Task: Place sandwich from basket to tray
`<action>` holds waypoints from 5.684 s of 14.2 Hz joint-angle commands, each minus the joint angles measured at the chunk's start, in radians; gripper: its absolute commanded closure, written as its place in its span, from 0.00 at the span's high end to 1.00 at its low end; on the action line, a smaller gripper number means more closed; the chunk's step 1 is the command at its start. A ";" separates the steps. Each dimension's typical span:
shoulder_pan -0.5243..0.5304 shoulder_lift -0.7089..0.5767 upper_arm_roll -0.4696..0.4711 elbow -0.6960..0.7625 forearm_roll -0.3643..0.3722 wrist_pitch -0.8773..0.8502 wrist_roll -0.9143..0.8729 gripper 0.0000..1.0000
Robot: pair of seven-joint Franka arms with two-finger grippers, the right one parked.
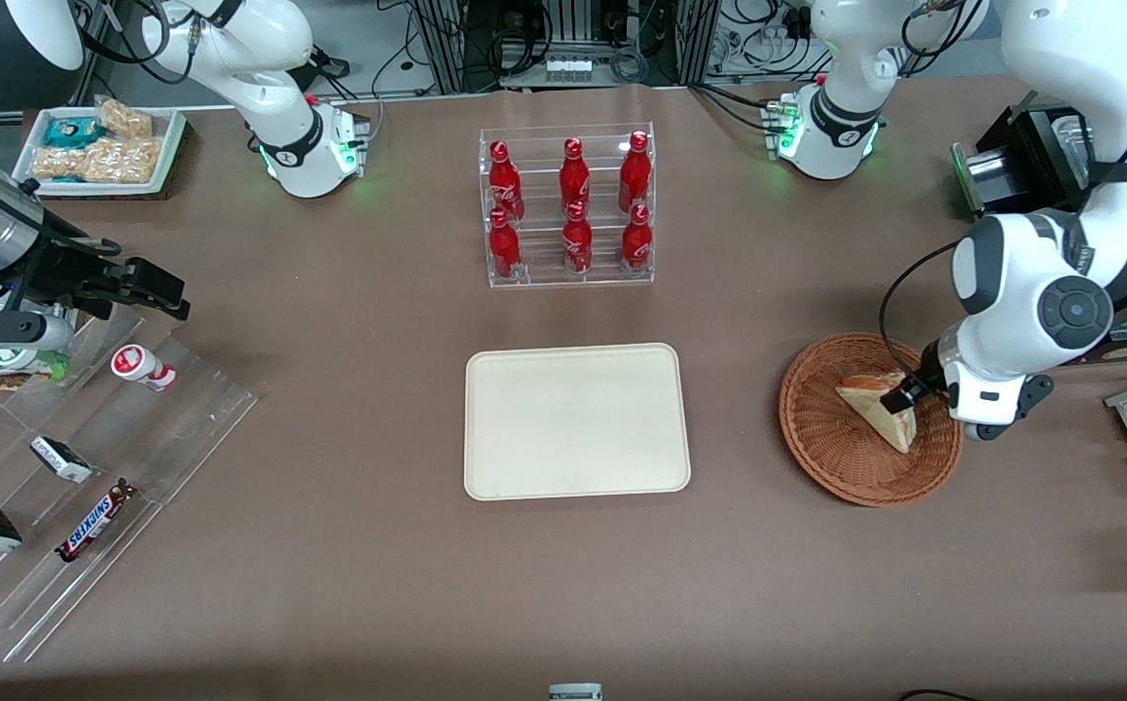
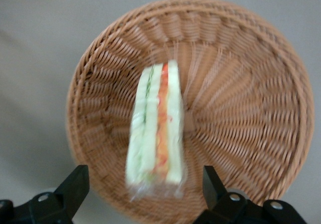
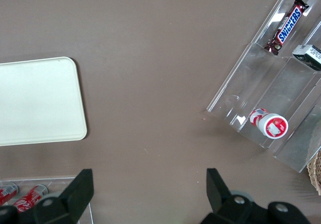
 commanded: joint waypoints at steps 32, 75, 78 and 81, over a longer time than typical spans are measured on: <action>-0.695 0.374 -0.039 0.497 0.003 0.098 -0.199 0.08; -0.435 -0.230 0.392 0.437 -0.149 -0.694 0.384 1.00; -0.173 -0.244 0.130 0.434 -0.136 -0.696 0.386 1.00; 0.004 -0.246 -0.053 0.437 -0.089 -0.714 0.386 1.00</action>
